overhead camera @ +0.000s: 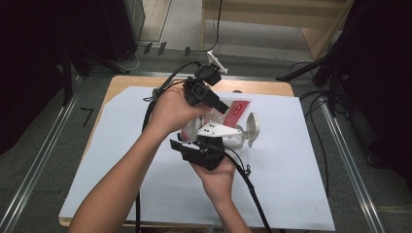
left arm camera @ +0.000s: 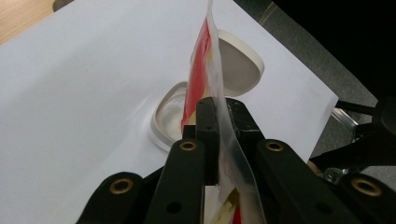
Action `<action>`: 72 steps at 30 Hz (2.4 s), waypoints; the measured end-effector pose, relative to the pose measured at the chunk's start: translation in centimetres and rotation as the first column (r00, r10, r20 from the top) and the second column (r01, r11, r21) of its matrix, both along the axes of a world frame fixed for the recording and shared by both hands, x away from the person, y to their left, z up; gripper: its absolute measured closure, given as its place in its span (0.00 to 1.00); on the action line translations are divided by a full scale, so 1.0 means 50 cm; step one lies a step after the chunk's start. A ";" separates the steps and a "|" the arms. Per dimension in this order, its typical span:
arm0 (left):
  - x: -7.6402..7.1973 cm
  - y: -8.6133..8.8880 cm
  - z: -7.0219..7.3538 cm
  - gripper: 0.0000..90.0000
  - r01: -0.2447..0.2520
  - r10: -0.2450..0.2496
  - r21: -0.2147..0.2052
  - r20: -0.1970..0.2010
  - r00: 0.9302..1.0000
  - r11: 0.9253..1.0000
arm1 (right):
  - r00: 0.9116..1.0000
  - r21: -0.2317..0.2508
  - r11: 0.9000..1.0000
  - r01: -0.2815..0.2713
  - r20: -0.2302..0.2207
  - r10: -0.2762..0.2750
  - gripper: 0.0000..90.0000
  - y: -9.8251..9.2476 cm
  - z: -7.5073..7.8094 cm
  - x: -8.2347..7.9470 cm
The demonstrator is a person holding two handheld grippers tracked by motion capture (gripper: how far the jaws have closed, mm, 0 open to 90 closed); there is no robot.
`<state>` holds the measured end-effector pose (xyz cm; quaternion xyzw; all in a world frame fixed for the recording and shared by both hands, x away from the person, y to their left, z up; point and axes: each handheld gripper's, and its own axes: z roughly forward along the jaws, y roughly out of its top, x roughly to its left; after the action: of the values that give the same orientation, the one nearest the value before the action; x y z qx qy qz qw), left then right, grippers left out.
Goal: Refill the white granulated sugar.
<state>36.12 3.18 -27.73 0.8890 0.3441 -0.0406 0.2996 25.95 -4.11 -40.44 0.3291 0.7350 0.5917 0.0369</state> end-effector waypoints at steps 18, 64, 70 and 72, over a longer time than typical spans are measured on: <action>0.008 0.007 -0.016 0.95 -0.021 0.019 -0.056 -0.042 0.999 0.998 | 1.000 0.026 1.000 -0.005 -0.016 0.005 0.71 -0.005 -0.015 0.001; 0.012 -0.002 -0.007 0.95 -0.025 0.024 -0.046 -0.021 0.999 0.999 | 0.998 -0.008 0.999 0.053 0.020 -0.053 0.71 0.003 -0.002 -0.006; 0.011 -0.010 -0.006 0.95 -0.022 0.021 -0.041 -0.009 1.000 0.999 | 0.998 0.010 0.998 0.064 0.009 -0.064 0.70 0.001 -0.002 -0.005; 0.011 -0.012 -0.007 0.95 -0.021 0.021 -0.045 -0.010 1.000 0.999 | 0.998 0.009 0.998 0.069 0.006 -0.070 0.70 -0.001 -0.003 -0.003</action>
<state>36.66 2.57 -28.07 0.8780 0.3537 -0.0494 0.3185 25.78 -4.15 -40.57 0.3527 0.7204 0.5944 0.0585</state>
